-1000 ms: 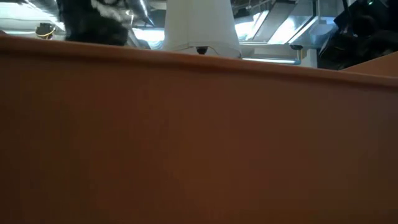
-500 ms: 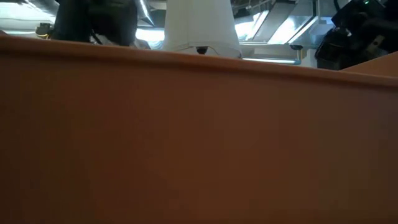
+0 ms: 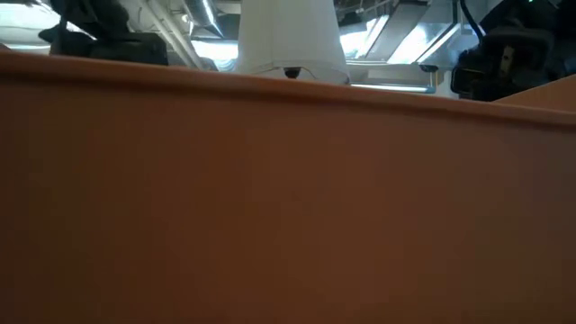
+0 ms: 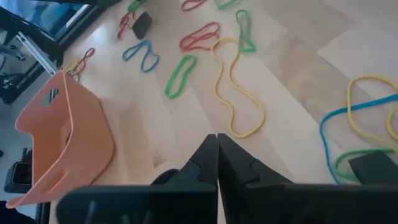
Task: Pick and place rubber bands into bin
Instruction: Put the green rubber band into the orange bin, then put the black rubber band into the orange bin
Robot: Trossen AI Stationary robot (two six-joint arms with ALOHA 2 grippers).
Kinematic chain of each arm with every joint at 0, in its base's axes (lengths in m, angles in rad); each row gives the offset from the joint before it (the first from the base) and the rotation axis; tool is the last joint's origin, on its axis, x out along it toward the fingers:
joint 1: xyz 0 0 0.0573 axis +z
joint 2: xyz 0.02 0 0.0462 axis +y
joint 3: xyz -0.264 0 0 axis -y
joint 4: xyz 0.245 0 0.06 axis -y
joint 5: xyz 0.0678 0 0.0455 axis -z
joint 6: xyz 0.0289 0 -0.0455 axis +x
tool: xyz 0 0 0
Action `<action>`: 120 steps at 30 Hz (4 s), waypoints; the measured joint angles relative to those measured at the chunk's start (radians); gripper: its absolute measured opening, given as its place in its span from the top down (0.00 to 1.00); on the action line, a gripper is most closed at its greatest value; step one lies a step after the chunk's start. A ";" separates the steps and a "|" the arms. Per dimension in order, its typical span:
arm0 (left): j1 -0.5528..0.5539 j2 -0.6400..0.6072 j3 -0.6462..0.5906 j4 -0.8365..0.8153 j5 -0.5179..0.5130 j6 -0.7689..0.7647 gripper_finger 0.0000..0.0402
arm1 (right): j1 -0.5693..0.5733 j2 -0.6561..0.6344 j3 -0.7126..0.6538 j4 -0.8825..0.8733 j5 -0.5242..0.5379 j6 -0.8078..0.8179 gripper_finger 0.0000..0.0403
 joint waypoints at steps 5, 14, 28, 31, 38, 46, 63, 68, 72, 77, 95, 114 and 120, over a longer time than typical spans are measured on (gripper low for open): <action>0.001 -0.006 -0.017 0.028 0.017 0.027 0.88 | 0.002 0.000 0.000 0.017 0.014 -0.001 1.00; -0.042 -0.035 0.216 -0.172 -0.085 0.080 0.99 | 0.003 0.000 0.000 0.033 0.063 -0.111 1.00; -0.176 0.360 1.103 -0.456 -0.162 0.307 0.99 | 0.003 0.000 0.000 0.018 0.059 -0.181 1.00; -0.216 0.534 1.326 -0.530 -0.143 0.363 0.99 | 0.003 0.000 0.000 0.002 0.058 -0.186 1.00; -0.298 0.850 1.735 -0.550 -0.143 0.441 1.00 | 0.003 0.000 0.000 -0.050 0.039 -0.204 1.00; -0.348 0.972 1.698 -0.452 -0.037 0.347 1.00 | 0.003 -0.001 0.000 -0.085 0.010 -0.240 1.00; -0.355 0.970 1.696 -0.417 -0.033 0.265 0.68 | 0.003 0.000 0.001 -0.105 -0.013 -0.243 1.00; -0.329 0.900 1.696 -0.524 -0.062 0.191 0.71 | 0.003 0.000 0.001 -0.102 -0.013 -0.241 1.00; -0.318 0.848 1.697 -0.549 -0.167 0.244 0.85 | 0.003 0.000 0.001 -0.089 -0.012 -0.238 1.00; -0.318 0.837 1.698 -0.516 -0.259 0.365 0.99 | 0.003 0.000 0.001 -0.087 -0.012 -0.211 0.97; -0.280 0.492 1.204 -0.491 -0.352 0.568 1.00 | 0.003 0.100 0.053 0.017 0.123 -0.178 1.00; -0.106 -0.306 0.241 0.127 -0.237 0.728 1.00 | -0.145 0.710 0.549 -0.654 0.183 -0.078 0.89; -0.053 -0.428 0.108 0.228 -0.198 0.750 1.00 | -0.155 0.805 0.547 -0.672 0.165 -0.078 0.73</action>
